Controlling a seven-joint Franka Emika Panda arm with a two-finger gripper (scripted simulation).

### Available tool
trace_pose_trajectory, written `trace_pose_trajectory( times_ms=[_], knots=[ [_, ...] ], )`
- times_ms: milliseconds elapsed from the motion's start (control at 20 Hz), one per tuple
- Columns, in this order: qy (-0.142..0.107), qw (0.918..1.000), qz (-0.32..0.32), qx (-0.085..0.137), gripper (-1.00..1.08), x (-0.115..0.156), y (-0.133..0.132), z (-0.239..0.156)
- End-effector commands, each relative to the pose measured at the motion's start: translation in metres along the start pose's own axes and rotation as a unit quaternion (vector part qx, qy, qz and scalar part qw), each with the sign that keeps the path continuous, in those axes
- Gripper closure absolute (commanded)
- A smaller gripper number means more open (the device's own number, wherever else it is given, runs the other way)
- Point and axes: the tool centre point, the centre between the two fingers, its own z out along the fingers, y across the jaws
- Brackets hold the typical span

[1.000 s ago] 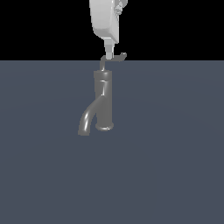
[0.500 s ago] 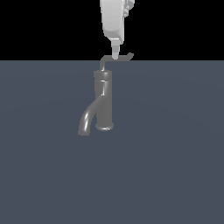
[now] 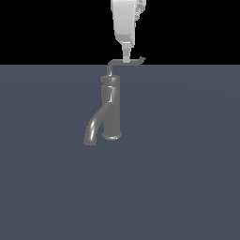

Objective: Turn on the faucet by rotating a designated handle.

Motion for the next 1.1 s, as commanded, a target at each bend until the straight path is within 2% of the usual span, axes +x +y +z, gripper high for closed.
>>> trace_pose_trajectory(
  times_ms=[0, 1050],
  knots=[
    [0.001, 1.0, 0.007, 0.004, 1.08, 0.01, -0.011, 0.0],
    [0.003, 0.9997, 0.026, 0.005, 1.08, 0.036, -0.062, 0.0]
  ],
)
